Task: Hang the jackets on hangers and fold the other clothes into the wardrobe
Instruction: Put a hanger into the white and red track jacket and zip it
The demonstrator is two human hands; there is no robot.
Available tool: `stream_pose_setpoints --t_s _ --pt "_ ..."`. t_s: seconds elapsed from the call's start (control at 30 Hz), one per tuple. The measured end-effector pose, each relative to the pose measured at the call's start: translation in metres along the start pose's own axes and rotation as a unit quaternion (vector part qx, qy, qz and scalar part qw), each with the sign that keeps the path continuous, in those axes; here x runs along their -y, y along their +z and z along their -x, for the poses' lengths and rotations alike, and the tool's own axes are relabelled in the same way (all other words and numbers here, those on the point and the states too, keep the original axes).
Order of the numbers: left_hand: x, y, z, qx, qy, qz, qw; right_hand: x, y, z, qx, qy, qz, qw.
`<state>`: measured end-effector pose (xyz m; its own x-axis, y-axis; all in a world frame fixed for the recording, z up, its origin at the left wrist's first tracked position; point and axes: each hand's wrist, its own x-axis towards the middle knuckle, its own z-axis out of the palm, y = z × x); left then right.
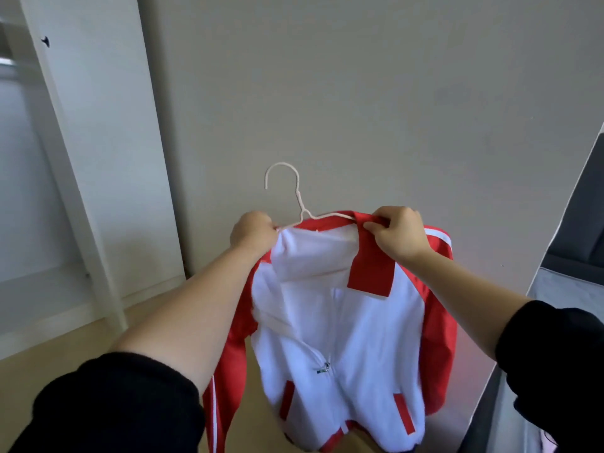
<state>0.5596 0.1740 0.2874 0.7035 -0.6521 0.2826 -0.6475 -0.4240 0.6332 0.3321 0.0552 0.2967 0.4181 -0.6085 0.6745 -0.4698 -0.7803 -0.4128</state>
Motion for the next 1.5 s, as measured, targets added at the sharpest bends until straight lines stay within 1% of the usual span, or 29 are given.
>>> stream_pose_setpoints --t_s 0.03,0.07,0.1,0.13,0.2,0.27,0.33,0.4,0.5,0.57,0.6,0.67,0.7,0.77,0.8,0.87,0.9,0.93,1.0,1.03,1.13,1.2,1.23,1.27,1.33,1.37,1.4,1.47,1.5 --pt "0.004 0.004 0.002 0.064 0.01 -0.034 0.997 -0.001 0.001 0.002 0.015 0.013 0.014 1.0" --pt "0.008 0.007 0.003 0.11 0.017 -0.059 0.992 -0.003 0.003 0.004 0.032 0.031 0.021 0.999" --pt "0.012 0.009 0.003 0.131 0.023 -0.069 0.989 -0.007 0.005 0.006 0.049 0.053 0.02 0.997" --pt "0.015 0.009 0.003 0.123 0.04 -0.058 0.99 -0.011 0.007 0.008 0.065 0.077 0.015 0.995" --pt "0.018 0.012 0.006 0.088 0.094 0.021 0.991 -0.02 0.007 0.009 0.092 0.128 -0.013 0.987" --pt "0.016 0.015 0.017 0.136 0.126 0.095 0.978 -0.025 0.005 0.008 0.101 0.164 -0.047 0.98" --pt "0.017 0.021 0.021 0.167 0.137 0.09 0.972 -0.029 0.004 0.008 0.099 0.176 -0.062 0.977" --pt "0.016 0.026 0.021 0.143 0.158 0.049 0.976 -0.03 0.004 0.01 0.103 0.175 -0.063 0.977" --pt "0.015 0.034 0.017 0.036 0.185 0.03 0.982 -0.028 -0.003 0.009 0.136 0.17 -0.091 0.972" --pt "0.009 0.036 0.02 -0.024 0.22 0.032 0.975 -0.021 -0.011 0.003 0.156 0.206 -0.117 0.959" --pt "0.005 0.037 0.023 -0.041 0.242 0.035 0.969 -0.018 -0.015 -0.001 0.175 0.232 -0.134 0.947" --pt "-0.003 0.038 0.029 -0.063 0.308 0.038 0.948 -0.011 -0.019 -0.009 0.252 0.27 -0.175 0.913" --pt "-0.007 0.04 0.032 -0.069 0.348 0.037 0.934 -0.01 -0.02 -0.01 0.3 0.272 -0.195 0.893" --pt "-0.017 0.042 0.039 -0.069 0.415 0.039 0.907 -0.006 -0.022 -0.011 0.394 0.241 -0.219 0.86" --pt "-0.02 0.042 0.042 -0.065 0.439 0.037 0.895 -0.004 -0.022 -0.009 0.437 0.218 -0.208 0.848" --pt "-0.023 0.044 0.044 -0.055 0.464 0.03 0.884 0.001 -0.019 -0.005 0.496 0.159 -0.163 0.838" --pt "-0.022 0.045 0.044 -0.051 0.471 0.026 0.88 0.005 -0.018 -0.002 0.497 0.128 -0.132 0.848" --pt "-0.019 0.045 0.043 -0.049 0.476 0.021 0.878 0.008 -0.017 0.0 0.469 0.1 -0.105 0.871" --pt "-0.015 0.042 0.041 -0.047 0.465 0.005 0.884 0.007 -0.016 -0.003 0.358 0.08 -0.074 0.927" --pt "-0.014 0.039 0.042 -0.04 0.447 -0.007 0.894 0.006 -0.017 -0.004 0.3 0.083 -0.078 0.947" --pt "-0.019 0.031 0.045 -0.018 0.386 -0.039 0.921 0.004 -0.015 -0.004 0.162 0.055 -0.094 0.981" --pt "-0.026 0.027 0.047 -0.013 0.354 -0.011 0.935 0.004 -0.01 0.0 0.09 0.041 -0.111 0.989" --pt "-0.028 0.026 0.047 0.004 0.328 0.031 0.944 0.004 -0.009 0.001 0.077 0.035 -0.108 0.991" --pt "-0.03 0.024 0.045 0.032 0.298 0.082 0.951 0.003 -0.009 0.0 0.091 0.028 -0.087 0.992" --pt "-0.031 0.022 0.044 0.09 0.233 0.16 0.955 -0.002 -0.013 -0.004 0.2 0.021 -0.014 0.979" --pt "-0.03 0.022 0.046 0.106 0.214 0.168 0.956 -0.006 -0.017 -0.006 0.256 0.035 -0.012 0.966" --pt "-0.03 0.023 0.048 0.108 0.204 0.162 0.959 -0.011 -0.021 -0.007 0.285 0.056 -0.04 0.956" --pt "-0.03 0.026 0.05 0.089 0.194 0.154 0.965 -0.02 -0.027 -0.007 0.267 0.085 -0.117 0.953" --pt "-0.03 0.028 0.05 0.08 0.186 0.157 0.967 -0.024 -0.027 -0.006 0.248 0.087 -0.131 0.956"
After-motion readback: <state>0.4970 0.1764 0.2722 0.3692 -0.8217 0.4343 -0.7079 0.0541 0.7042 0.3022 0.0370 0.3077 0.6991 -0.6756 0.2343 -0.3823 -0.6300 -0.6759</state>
